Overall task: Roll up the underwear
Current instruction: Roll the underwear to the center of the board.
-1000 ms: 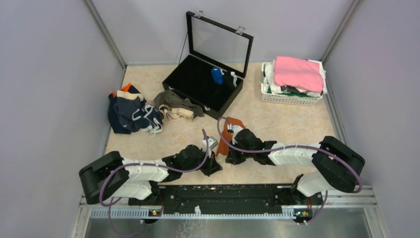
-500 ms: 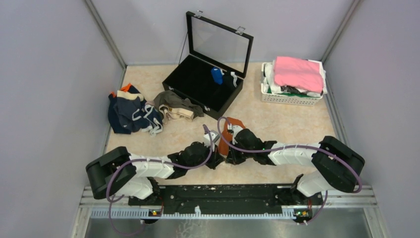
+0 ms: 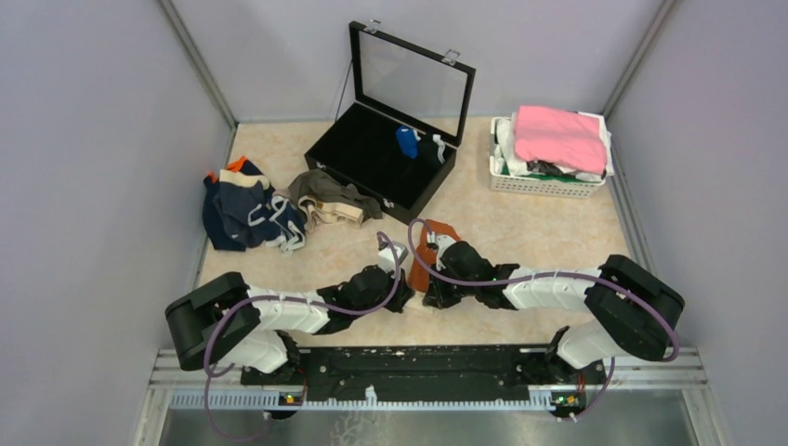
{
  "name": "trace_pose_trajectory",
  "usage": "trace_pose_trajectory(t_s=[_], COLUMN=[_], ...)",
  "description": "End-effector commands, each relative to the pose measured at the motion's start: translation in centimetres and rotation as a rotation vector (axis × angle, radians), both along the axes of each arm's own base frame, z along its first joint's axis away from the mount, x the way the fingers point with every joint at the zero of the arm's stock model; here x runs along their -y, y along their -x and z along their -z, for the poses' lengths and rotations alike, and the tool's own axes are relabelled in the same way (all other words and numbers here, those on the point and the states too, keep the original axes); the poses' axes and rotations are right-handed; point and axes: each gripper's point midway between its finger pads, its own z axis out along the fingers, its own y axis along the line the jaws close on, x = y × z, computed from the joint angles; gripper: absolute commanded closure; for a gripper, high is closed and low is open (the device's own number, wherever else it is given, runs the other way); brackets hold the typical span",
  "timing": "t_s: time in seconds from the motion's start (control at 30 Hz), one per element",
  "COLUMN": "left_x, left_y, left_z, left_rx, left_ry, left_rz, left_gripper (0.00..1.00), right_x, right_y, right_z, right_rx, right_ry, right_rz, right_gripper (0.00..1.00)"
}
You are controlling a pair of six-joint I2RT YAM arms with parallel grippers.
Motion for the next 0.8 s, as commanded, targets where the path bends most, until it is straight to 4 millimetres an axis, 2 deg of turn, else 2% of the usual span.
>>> trace_pose_trajectory(t_s=[0.0, 0.17, 0.43, 0.53, 0.7, 0.77], left_x=[0.1, -0.3, -1.3, -0.5, 1.2, 1.4], left_y=[-1.1, -1.1, -1.2, -1.3, -1.7, -1.6], left_z=[-0.2, 0.9, 2.6, 0.9, -5.1, -6.6], left_rx=[0.025, 0.018, 0.003, -0.002, 0.058, 0.076], left_ry=[-0.006, -0.031, -0.072, -0.033, 0.073, 0.098], left_rz=[-0.040, -0.053, -0.083, -0.069, -0.034, -0.018], left_gripper=[1.00, 1.00, 1.00, 1.00, 1.00, 1.00], right_x=[3.4, 3.2, 3.3, 3.4, 3.5, 3.5], right_y=[2.5, 2.4, 2.6, 2.6, 2.7, 2.7], right_z=[3.2, 3.0, 3.2, 3.2, 3.3, 3.3], right_rx=[-0.113, -0.110, -0.117, -0.122, -0.125, -0.126], right_ry=[0.154, 0.145, 0.150, 0.153, 0.155, 0.154], right_rz=[-0.005, -0.004, -0.005, -0.006, -0.001, 0.001], right_gripper=[1.00, 0.97, 1.00, 1.00, 1.00, 1.00])
